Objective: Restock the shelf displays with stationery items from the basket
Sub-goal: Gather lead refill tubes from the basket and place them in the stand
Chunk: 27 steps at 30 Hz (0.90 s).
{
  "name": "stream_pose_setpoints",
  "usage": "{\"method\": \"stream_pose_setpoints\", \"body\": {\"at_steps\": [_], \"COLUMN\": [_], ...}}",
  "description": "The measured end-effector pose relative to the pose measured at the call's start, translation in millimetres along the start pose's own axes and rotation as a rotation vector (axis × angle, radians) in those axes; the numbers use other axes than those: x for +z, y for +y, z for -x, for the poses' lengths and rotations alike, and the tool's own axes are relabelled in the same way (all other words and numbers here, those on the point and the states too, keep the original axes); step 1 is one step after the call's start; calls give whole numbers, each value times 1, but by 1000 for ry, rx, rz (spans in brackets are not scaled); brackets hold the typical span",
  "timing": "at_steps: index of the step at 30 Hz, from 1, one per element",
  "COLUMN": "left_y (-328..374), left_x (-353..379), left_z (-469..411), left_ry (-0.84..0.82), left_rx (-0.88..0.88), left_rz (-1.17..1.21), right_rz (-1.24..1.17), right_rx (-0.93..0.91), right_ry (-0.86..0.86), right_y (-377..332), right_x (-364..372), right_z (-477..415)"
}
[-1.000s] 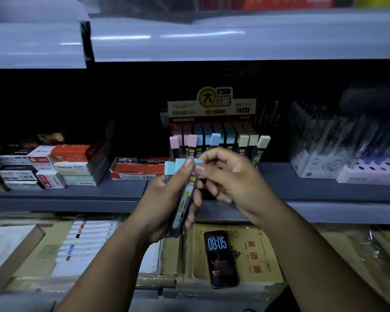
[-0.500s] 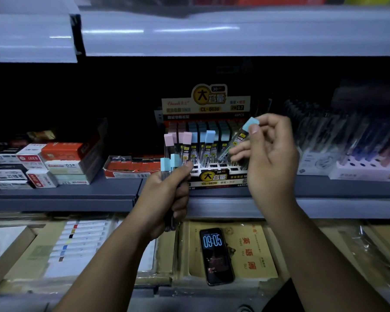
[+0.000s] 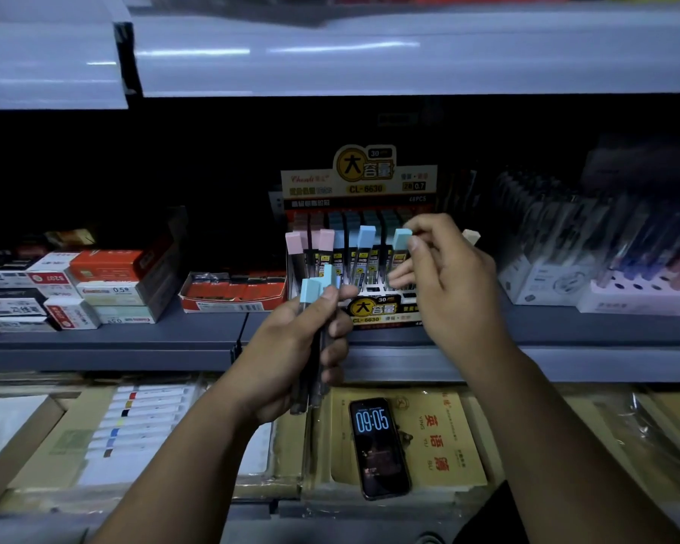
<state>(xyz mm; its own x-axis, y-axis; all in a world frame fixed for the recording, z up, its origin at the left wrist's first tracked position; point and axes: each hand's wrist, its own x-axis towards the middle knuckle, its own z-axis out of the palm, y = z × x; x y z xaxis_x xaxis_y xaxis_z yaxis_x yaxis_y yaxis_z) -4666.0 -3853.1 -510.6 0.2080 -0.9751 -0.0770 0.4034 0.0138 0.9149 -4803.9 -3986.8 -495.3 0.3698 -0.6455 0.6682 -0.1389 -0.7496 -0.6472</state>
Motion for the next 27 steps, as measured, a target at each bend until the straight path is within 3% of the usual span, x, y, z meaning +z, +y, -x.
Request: {"method": "stream_pose_setpoints", "body": {"at_steps": [6,9,15,19,22,27], "left_y": [0,2,0,0,-1,-2], "left_x": [1,4,5,2,1,-2], "left_z": [2,4,7,6,5,3], "left_ry": [2,-16,-114,-141,-134,2], "left_rx": [3,-5,-31,-42,-41,-13], "left_rz": [-38,-54,-108,-147,-116,-222], "right_rz": [22,-1,-313,-618,-725,-783], "right_rx": [-89,-137,143,300,343,343], "right_ry": [150,110,-198,-248,-170,236], "right_y": [-4,-14,-29,-30,-28,-23], "right_x": [6,5,5,3,3,-5], "right_z": [5,5,12,8,5,-1]}}
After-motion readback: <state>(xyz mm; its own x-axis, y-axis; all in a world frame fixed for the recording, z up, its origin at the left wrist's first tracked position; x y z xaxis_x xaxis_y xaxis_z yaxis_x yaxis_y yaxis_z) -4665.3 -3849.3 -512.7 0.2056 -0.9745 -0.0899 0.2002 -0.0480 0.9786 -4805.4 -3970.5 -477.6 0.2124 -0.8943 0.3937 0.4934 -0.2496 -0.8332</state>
